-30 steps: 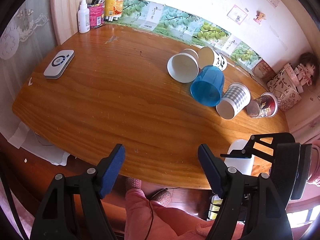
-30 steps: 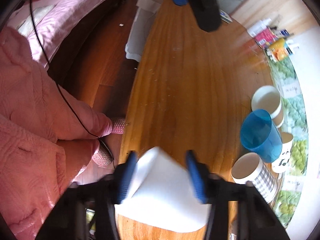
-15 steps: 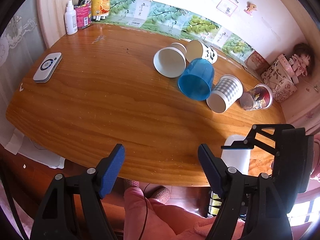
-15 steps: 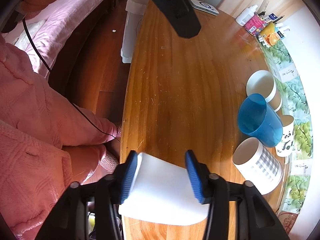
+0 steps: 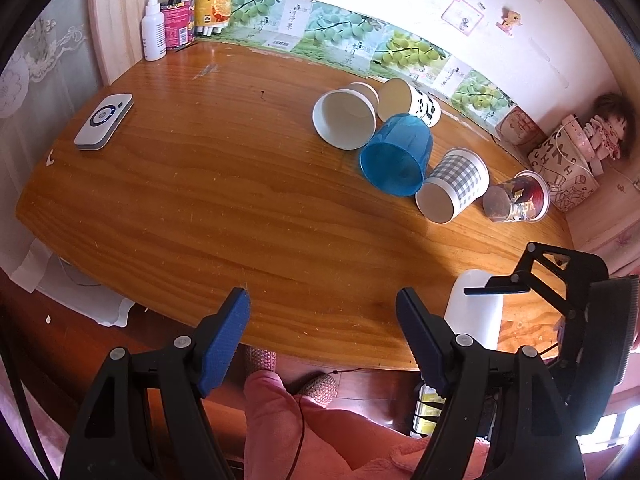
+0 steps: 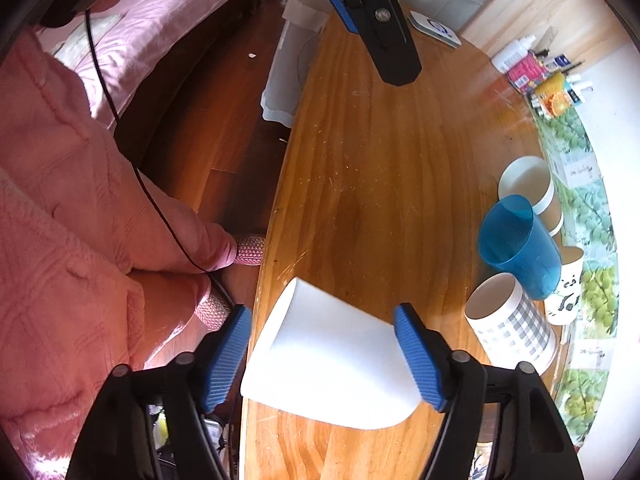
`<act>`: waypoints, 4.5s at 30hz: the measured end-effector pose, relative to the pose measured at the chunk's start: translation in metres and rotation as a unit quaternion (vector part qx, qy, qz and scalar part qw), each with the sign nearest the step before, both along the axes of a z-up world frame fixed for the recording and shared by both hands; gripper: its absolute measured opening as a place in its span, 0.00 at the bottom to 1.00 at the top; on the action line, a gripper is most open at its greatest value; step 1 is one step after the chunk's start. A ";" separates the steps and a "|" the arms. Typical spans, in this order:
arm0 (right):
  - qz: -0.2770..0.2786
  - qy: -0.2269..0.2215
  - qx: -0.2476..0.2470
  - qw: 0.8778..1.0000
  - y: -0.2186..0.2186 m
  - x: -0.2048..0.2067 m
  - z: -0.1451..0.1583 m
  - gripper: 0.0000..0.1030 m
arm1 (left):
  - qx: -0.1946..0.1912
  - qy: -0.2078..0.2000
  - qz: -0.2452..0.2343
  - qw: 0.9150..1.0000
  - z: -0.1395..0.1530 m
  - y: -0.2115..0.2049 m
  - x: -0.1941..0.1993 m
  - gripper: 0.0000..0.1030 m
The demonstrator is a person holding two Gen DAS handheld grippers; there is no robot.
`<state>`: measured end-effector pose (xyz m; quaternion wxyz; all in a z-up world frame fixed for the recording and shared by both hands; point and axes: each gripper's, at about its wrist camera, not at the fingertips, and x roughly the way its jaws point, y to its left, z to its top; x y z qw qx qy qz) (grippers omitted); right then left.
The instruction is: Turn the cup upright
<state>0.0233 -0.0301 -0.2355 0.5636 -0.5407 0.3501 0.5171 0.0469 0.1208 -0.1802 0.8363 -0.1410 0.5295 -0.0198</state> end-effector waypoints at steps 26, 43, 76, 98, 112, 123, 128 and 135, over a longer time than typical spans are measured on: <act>0.308 -0.148 -0.083 0.936 -0.042 -0.043 -0.024 0.79 | 0.012 0.001 0.018 1.000 0.004 -0.012 -0.003 0.76; 0.273 -0.133 -0.057 0.951 -0.025 -0.030 -0.029 0.68 | 0.011 0.010 0.008 1.000 0.005 -0.022 -0.006 0.76; -0.355 -0.020 0.277 0.893 -0.071 0.043 0.018 0.65 | 0.003 0.033 -0.078 0.996 0.013 -0.072 0.018 0.76; -0.490 -0.042 0.348 0.798 -0.111 0.059 0.015 0.65 | 0.022 0.062 -0.130 0.989 0.016 -0.107 0.036 0.76; -0.516 -0.028 0.338 0.787 -0.106 0.053 0.041 0.79 | 0.033 0.030 -0.131 0.990 0.053 -0.102 0.052 0.85; -0.546 -0.054 0.338 0.765 -0.119 0.042 0.098 0.83 | 0.067 -0.044 -0.069 0.994 0.086 -0.097 0.052 0.96; -0.564 -0.063 0.353 0.744 -0.135 0.034 0.132 1.00 | 0.065 -0.071 -0.057 0.994 0.104 -0.101 0.041 0.96; -0.566 -0.103 0.376 0.727 -0.152 0.014 0.184 1.00 | 0.053 -0.124 -0.015 0.991 0.136 -0.106 0.026 0.98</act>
